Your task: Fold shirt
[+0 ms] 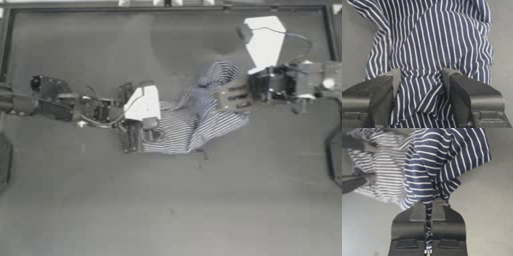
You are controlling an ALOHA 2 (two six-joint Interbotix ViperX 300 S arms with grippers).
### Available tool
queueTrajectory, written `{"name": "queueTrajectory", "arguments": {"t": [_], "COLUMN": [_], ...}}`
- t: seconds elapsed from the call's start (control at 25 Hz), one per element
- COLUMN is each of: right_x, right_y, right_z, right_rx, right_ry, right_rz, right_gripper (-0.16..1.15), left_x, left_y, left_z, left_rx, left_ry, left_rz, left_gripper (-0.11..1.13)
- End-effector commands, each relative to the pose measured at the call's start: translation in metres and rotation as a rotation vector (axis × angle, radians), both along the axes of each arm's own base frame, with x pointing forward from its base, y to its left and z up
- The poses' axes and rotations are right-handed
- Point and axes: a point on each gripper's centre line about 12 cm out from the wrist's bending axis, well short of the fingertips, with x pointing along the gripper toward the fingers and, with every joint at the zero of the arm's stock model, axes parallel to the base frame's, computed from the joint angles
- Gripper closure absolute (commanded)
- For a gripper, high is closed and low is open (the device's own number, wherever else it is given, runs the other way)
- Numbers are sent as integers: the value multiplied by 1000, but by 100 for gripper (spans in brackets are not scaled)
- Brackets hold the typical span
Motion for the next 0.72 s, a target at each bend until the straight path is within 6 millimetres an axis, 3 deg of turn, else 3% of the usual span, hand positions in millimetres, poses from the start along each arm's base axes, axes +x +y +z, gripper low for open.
{"name": "queueTrajectory", "arguments": {"t": [0.04, 0.44, 0.72], "right_x": [19, 50, 53], "right_y": [-1, -1, -1], "right_z": [16, 16, 12], "right_rx": [-5, -8, 0], "right_ry": [-35, -6, 7], "right_rz": [19, 60, 74], "right_gripper": [94, 94, 94], "left_x": [12, 24, 19], "left_y": [3, 8, 9], "left_z": [8, -1, 13], "left_rx": [13, 16, 22], "left_ry": [-39, -43, -69], "left_rz": [-9, -15, -9], "left_gripper": [14, 15, 15]}}
